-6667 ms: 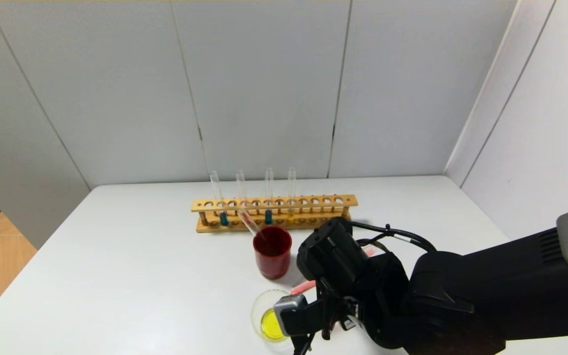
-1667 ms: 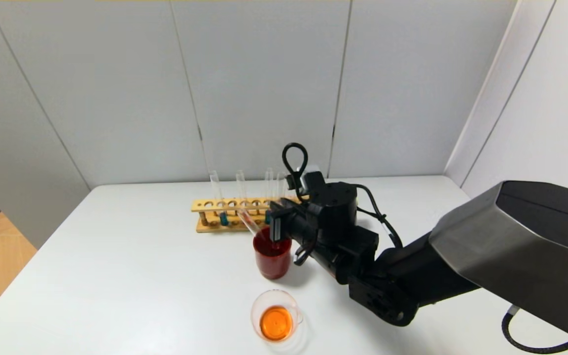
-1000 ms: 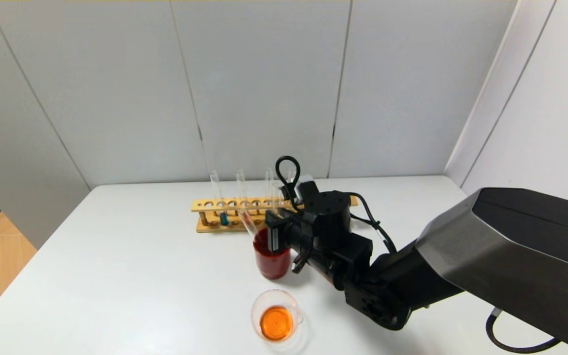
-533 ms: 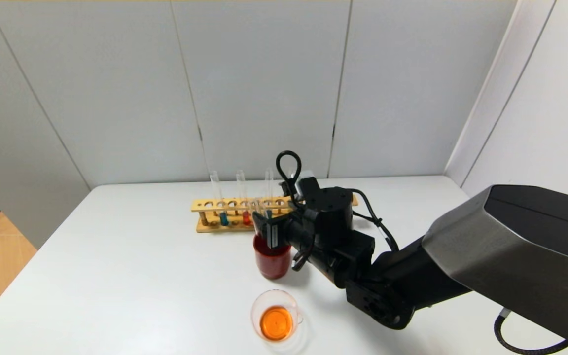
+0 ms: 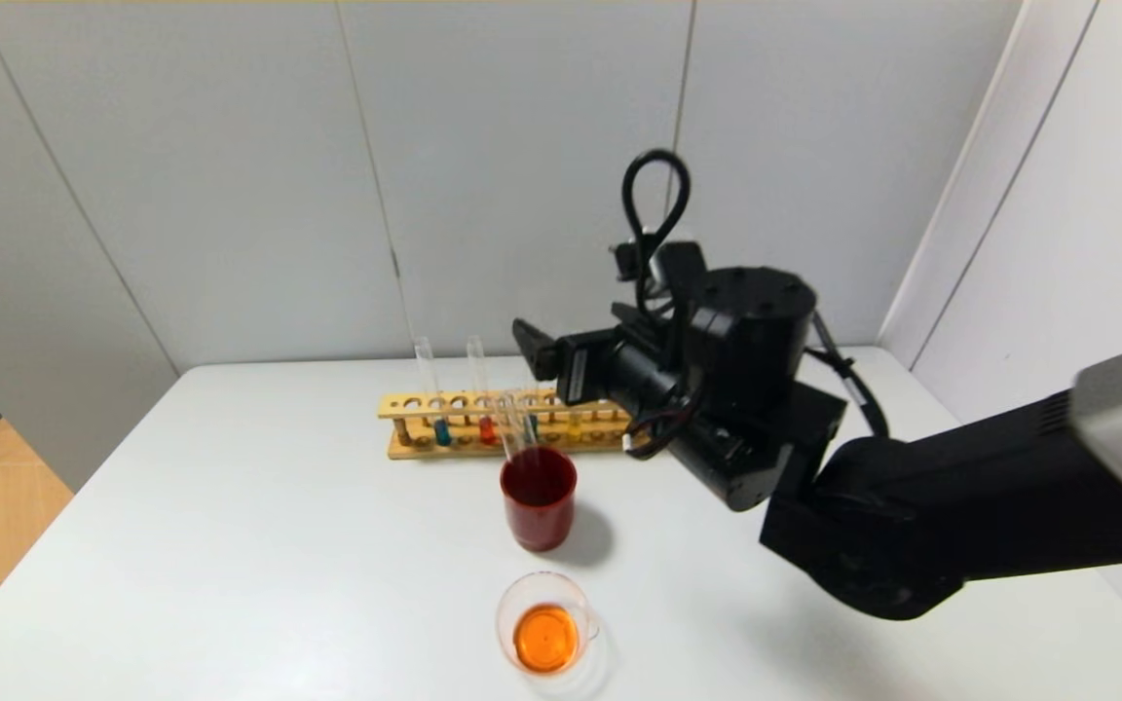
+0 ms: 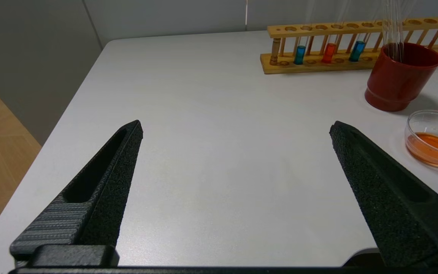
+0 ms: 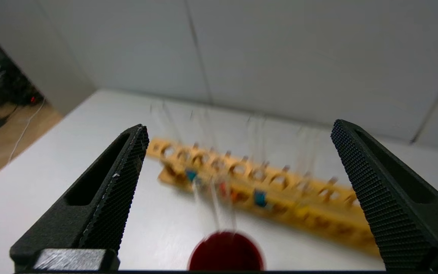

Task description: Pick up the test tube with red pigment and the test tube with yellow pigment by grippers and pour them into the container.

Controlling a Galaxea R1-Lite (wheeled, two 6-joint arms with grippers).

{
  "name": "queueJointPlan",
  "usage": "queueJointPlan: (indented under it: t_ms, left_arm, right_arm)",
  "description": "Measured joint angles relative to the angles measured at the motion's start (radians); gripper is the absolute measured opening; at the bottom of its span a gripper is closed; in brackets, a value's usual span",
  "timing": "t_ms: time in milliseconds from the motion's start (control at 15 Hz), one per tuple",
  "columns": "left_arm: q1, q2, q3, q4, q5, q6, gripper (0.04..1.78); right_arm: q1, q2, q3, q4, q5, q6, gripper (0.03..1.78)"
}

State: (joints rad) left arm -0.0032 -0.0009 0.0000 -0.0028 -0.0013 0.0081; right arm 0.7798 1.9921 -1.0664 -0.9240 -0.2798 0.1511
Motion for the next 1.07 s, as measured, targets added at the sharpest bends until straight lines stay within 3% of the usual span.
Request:
queueJointPlan:
  t_ms: [200,467,600,733,867,1067]
  left_arm:
    - [0.0,0.0,0.0,0.0,0.0,0.0,1.74]
    - [0.0,0.0,0.0,0.0,0.0,0.0,1.74]
    - [0.0,0.0,0.0,0.0,0.0,0.0,1.74]
    - [0.0,0.0,0.0,0.0,0.0,0.0,1.74]
    - [0.0,0.0,0.0,0.0,0.0,0.0,1.74]
    - [0.0,0.0,0.0,0.0,0.0,0.0,1.74]
  right_arm:
    - [-0.082,-0.202,-0.001,0.055,-0.042,-0.17,1.75]
    - [-0.282,-0.539,0.011,0.19,-0.117,-0.522,1.75]
    - [-0.372,-0.737,0.014,0.31,-0.149,-0.652,1.75]
    - [-0.478,-0.937,0.0,0.477,-0.168,-0.723,1.75]
    - [-0.591,-1.121,-0.028,0.671,-0.188,-0.747,1.75]
    - [-0.674,-1.345,-0.051,0.916,-0.218,-0.749,1.75]
